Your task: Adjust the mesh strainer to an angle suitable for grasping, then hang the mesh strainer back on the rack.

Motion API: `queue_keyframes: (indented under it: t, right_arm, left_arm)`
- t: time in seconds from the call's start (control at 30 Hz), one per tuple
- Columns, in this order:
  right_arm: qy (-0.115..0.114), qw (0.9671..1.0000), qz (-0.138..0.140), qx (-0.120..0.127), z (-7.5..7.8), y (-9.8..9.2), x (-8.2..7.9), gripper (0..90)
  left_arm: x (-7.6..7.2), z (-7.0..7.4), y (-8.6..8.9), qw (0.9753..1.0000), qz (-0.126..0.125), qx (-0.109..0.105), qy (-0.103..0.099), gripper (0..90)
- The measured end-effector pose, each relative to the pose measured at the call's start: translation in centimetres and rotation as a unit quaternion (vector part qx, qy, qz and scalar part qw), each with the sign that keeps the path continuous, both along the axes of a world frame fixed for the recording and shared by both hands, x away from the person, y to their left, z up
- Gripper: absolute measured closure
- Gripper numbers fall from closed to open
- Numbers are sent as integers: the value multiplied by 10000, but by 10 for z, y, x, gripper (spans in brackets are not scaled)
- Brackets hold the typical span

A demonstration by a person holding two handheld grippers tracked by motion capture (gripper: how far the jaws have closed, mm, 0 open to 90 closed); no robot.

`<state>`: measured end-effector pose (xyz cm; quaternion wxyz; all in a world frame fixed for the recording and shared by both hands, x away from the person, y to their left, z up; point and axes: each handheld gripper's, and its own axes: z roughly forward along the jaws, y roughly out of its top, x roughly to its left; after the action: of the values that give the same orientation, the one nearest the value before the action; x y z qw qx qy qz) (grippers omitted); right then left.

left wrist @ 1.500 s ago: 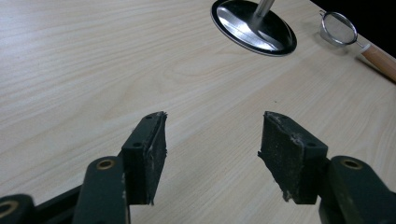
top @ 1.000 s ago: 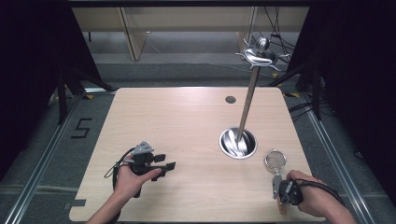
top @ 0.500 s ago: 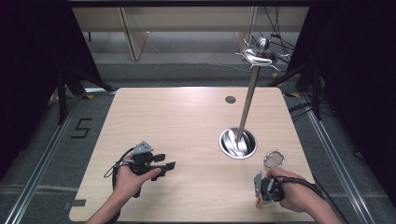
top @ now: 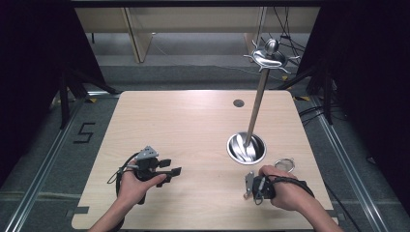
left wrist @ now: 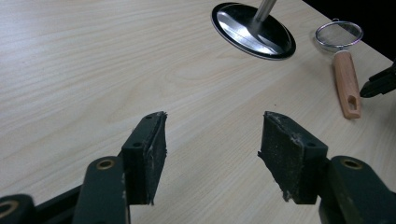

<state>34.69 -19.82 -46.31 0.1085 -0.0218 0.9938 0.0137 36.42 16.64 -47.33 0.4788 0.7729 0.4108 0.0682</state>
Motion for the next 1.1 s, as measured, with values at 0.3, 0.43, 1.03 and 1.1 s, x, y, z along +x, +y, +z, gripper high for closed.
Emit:
queue_keyframes:
  t: [0.3, 0.43, 1.03, 1.1]
  right_arm:
    - [-71, 9996, -278, 80, 3, 15, 15, 896]
    - [-96, 9988, -86, 483, 13, 9, 15, 821]
    - [-68, 9965, -729, 399, 43, -48, 36, 574]
    - [-60, 9960, -841, 301, 43, -49, 35, 568]
  left_arm:
    - [1, 0, 0, 10000, 8, -41, 0, 398]
    - [2, -1, -2, 10000, -32, -33, 25, 398]
    - [1, -1, -5, 10000, -21, 9, 9, 397]
    - [0, -1, -7, 10000, -26, -10, 18, 398]
